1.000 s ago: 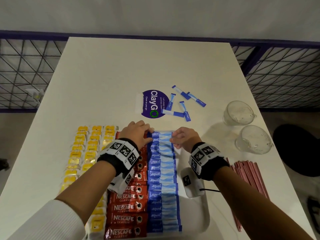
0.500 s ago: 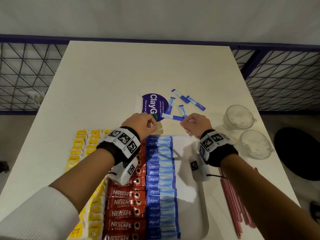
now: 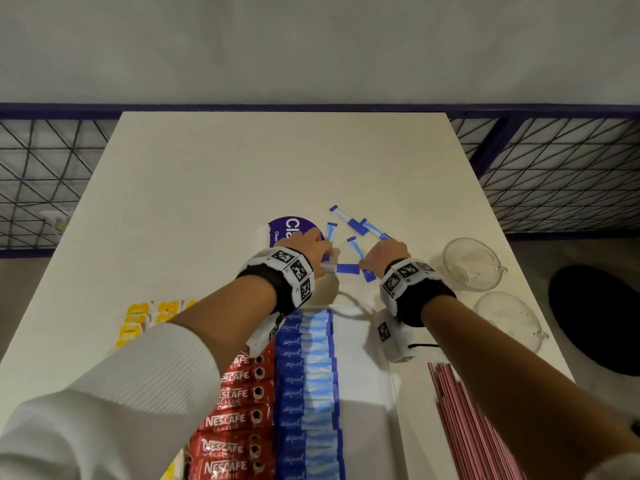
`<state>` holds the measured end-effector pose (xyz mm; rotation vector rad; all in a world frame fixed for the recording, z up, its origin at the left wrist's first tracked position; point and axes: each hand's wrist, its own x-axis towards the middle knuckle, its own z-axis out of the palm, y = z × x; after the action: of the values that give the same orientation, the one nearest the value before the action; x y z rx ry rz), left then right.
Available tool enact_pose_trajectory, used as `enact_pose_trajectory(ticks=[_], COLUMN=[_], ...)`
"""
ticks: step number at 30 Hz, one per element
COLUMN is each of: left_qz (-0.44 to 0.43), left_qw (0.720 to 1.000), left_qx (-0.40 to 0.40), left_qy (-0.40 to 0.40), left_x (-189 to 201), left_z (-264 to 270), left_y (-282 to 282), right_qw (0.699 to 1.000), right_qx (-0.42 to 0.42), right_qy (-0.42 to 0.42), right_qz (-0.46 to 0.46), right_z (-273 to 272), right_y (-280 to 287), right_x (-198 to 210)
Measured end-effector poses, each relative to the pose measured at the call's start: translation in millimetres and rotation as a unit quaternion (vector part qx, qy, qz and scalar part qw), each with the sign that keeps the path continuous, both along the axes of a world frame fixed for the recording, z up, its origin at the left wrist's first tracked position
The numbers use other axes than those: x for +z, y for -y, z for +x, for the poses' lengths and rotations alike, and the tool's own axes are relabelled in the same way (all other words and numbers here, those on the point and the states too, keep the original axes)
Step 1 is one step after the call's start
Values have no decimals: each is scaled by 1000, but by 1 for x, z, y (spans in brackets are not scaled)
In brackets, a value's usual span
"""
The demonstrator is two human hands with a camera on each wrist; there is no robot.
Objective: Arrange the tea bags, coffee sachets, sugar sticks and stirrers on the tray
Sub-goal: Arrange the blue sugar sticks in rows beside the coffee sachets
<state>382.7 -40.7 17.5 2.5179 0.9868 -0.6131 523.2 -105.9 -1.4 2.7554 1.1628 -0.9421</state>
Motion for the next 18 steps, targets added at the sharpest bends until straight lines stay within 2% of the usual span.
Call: enact_pose_trajectory(ticks=[3,6,11,15,18], left_qz=[4,-13,5,-10,-8], left_qw=[999,999,999,998,998], left_qx=[34,43,-5,-25,-33], left_qy=[21,5,-40,-60,-50], left_x=[-9,-13,-12,-8,-13], left_z=[9,18,28,35,38], left_y=[-2,-2,0,-2,-7], right_qw=[998,992,999,1000,1000], right_qx=[-34,-60,2,15,12], right_qy=[-10,-7,-4,-23,6], right_qz=[57,109,50,10,-15], right_z=[19,37,51,55,57], right_y=[-5,-9,-24,-31,-33], right_x=[8,17,8,-1,-10])
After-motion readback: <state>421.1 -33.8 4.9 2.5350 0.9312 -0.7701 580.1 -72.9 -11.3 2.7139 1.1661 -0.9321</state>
